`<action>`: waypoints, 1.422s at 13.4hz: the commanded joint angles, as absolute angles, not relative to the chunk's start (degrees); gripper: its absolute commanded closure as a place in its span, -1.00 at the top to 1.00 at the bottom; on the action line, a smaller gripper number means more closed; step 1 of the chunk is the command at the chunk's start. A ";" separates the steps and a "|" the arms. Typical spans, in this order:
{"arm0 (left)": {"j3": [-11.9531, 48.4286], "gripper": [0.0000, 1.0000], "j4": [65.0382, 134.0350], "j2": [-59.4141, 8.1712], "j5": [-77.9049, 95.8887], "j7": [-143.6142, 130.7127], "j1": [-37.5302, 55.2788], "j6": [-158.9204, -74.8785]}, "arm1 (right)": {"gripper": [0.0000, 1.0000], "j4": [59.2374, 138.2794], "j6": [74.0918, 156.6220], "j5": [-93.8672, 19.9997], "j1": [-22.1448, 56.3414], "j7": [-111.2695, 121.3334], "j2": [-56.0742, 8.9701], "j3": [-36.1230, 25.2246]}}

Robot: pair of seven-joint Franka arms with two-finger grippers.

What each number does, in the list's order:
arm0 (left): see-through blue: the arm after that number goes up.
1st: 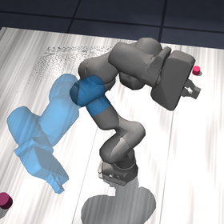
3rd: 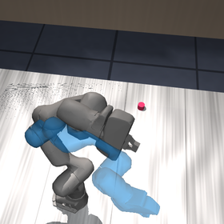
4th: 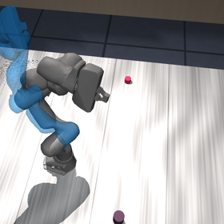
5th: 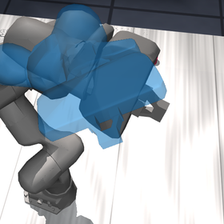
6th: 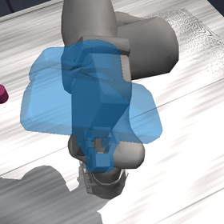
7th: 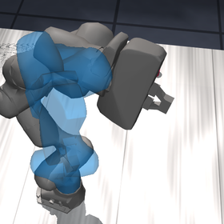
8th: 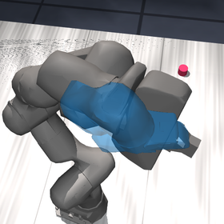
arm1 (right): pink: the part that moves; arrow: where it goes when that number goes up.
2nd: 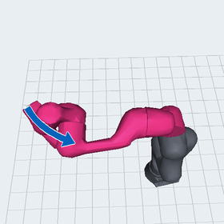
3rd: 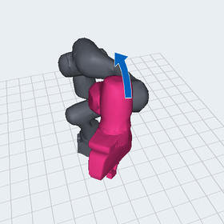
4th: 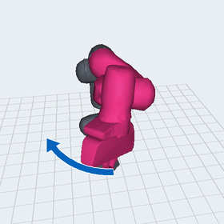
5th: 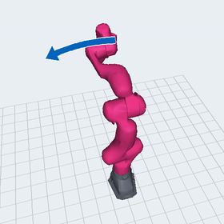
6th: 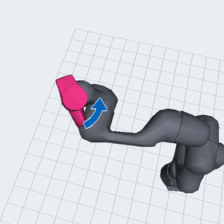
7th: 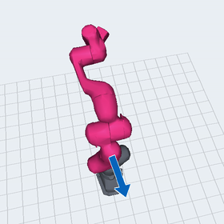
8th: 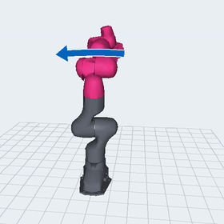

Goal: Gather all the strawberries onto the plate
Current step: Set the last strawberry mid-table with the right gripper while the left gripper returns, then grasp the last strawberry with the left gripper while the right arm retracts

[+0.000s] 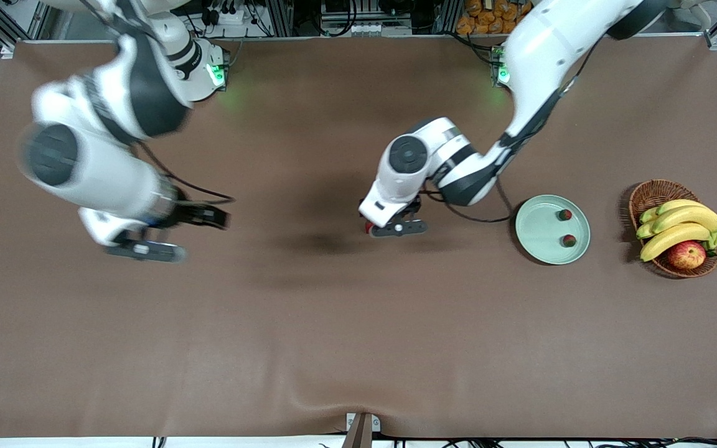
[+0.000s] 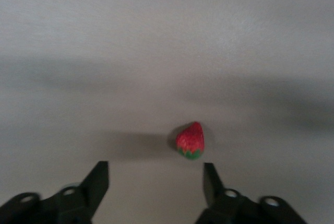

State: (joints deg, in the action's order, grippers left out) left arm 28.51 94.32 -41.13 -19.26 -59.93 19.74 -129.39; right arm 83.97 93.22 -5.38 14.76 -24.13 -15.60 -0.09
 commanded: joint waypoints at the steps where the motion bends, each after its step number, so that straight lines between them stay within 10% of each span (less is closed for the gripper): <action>1: 20.85 0.50 90.35 -44.90 -20.13 -60.91 27.75 -131.12 | 1.00 82.01 85.46 -3.87 7.40 -24.61 -11.70 4.30; 9: 20.21 -0.03 90.26 -47.29 -20.04 -61.08 29.44 -135.53 | 1.00 80.16 78.23 -1.58 2.11 -1.77 -4.84 -5.88; 12: 20.21 -0.94 90.26 -46.50 -20.21 -60.82 29.01 -135.53 | 1.00 80.07 74.80 -1.06 0.79 -1.23 -4.22 -6.15; 19: 20.74 -1.00 91.75 -40.02 -20.30 -60.12 23.74 -131.77 | 1.00 80.86 73.48 2.55 0.26 3.78 -3.52 -6.24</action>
State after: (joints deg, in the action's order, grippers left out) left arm 20.34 89.32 -45.40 -19.34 -60.10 26.06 -134.82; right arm 80.27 74.60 1.40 0.86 2.82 -4.13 -6.76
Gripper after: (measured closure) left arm 0.683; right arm 0.000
